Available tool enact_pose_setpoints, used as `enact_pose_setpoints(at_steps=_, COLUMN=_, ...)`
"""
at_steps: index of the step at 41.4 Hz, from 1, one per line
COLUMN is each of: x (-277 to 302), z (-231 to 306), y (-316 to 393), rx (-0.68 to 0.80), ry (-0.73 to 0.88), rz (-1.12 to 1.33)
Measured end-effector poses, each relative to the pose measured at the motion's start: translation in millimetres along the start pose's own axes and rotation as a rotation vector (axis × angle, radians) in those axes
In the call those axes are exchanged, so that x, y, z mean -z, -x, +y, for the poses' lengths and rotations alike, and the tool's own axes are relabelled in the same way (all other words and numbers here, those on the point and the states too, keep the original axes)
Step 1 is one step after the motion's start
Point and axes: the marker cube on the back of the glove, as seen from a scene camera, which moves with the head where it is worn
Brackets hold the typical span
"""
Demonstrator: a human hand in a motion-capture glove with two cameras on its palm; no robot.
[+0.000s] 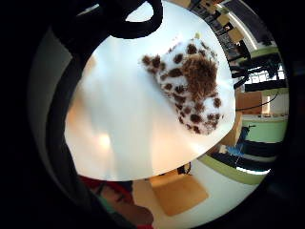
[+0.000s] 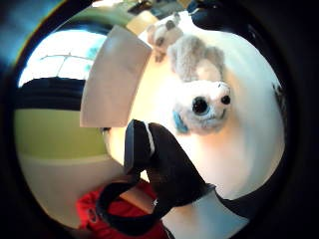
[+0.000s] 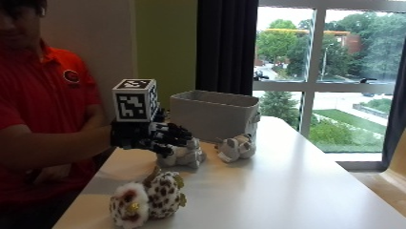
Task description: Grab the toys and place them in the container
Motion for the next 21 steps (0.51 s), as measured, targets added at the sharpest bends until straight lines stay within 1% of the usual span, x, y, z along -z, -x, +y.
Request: enact_pose_setpoints(at_steps=21, x=-11.8, z=1.2, y=5.6, rx=0.024, ry=0.007, rz=-0.031)
